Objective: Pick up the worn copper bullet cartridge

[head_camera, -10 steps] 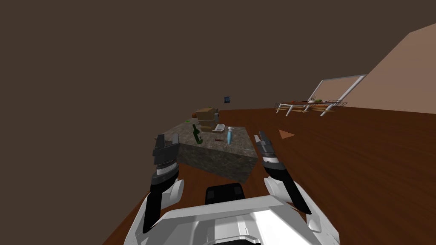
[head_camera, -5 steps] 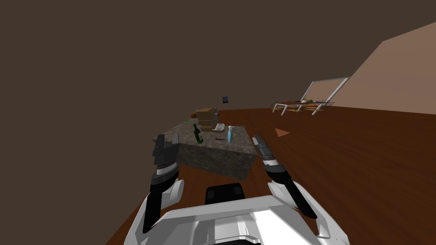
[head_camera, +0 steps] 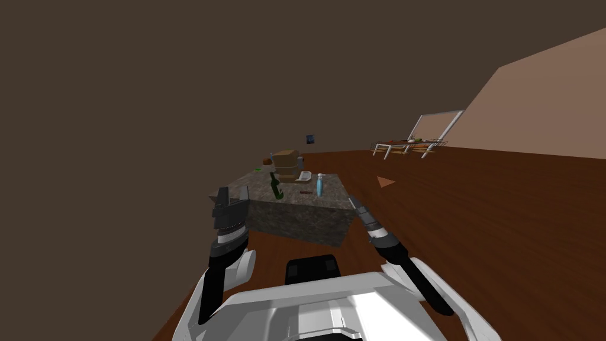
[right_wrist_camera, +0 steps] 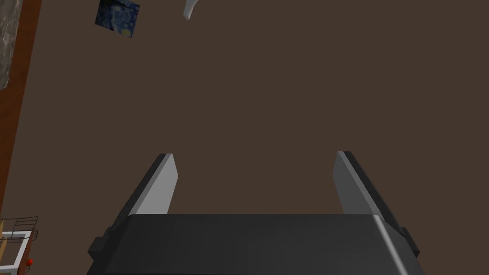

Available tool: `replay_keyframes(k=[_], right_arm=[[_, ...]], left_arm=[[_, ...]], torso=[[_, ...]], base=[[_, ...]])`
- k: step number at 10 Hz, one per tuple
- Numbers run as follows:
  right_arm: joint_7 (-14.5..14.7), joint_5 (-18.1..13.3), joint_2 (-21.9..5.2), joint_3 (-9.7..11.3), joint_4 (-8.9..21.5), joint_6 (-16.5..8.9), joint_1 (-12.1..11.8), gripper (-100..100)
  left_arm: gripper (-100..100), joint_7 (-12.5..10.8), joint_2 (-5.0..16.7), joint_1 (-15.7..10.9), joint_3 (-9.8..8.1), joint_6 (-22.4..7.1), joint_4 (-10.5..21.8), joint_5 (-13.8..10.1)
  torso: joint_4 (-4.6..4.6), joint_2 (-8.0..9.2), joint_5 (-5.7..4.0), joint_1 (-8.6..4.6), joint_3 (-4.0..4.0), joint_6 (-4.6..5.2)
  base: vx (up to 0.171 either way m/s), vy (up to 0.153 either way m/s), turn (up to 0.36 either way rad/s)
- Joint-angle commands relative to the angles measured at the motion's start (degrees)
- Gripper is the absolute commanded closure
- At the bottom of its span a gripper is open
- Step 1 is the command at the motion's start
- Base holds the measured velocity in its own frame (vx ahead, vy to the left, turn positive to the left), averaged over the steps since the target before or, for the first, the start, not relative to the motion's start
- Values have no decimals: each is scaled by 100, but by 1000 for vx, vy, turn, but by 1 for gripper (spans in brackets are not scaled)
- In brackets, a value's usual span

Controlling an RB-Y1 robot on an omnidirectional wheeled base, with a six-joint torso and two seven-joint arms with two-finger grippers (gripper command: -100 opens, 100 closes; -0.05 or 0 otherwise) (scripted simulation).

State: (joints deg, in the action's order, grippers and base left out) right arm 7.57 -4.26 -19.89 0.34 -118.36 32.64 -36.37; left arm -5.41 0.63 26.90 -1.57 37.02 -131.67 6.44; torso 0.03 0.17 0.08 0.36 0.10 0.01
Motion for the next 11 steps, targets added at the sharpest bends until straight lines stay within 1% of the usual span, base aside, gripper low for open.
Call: replay_keyframes(k=[1,2,3,4,5,6,7,8,9,10,11], right_arm=[[46,-62,-216,45,13,-8,-56,-100],[124,-181,-432,117,172,55,-154,-100],[124,-181,-543,117,172,55,-154,-100],[204,-304,-755,190,343,117,-254,-100],[204,-304,-879,190,343,117,-254,-100],[285,-432,-1071,263,522,178,-356,-100],[285,-432,-1201,263,522,178,-356,-100],[366,-563,-1362,336,710,236,-458,-100],[366,-563,-1567,336,710,236,-458,-100],[448,-696,-1766,407,905,291,-560,-100],[448,-696,-1926,407,905,291,-560,-100]], left_arm=[[0,0,0,0,0,0,0,0],[0,0,0,0,0,0,0,0],[0,0,0,0,0,0,0,0],[0,0,0,0,0,0,0,0],[0,0,0,0,0,0,0,0],[0,0,0,0,0,0,0,0],[0,0,0,0,0,0,0,0],[0,0,0,0,0,0,0,0],[0,0,0,0,0,0,0,0],[0,0,0,0,0,0,0,0],[0,0,0,0,0,0,0,0]], torso=[[0,0,0,0,0,0],[1,-1,1,-3,0,-2],[1,5,0,-1,3,-1],[1,0,0,-5,1,-2],[0,-1,0,2,0,-1],[1,-2,1,-2,0,-2],[1,1,1,1,1,-1],[0,-4,1,-4,-1,-3],[1,0,2,7,0,-2],[1,-1,3,2,0,-2],[0,-6,1,4,-3,-2]], base=[[-47,84,-59],[-65,91,-85],[-46,81,-58],[-45,103,-96],[-47,88,-50],[-52,92,-73],[-39,83,-46],[-58,116,-58],[-49,100,-39],[-29,104,-31],[-23,91,-33]])
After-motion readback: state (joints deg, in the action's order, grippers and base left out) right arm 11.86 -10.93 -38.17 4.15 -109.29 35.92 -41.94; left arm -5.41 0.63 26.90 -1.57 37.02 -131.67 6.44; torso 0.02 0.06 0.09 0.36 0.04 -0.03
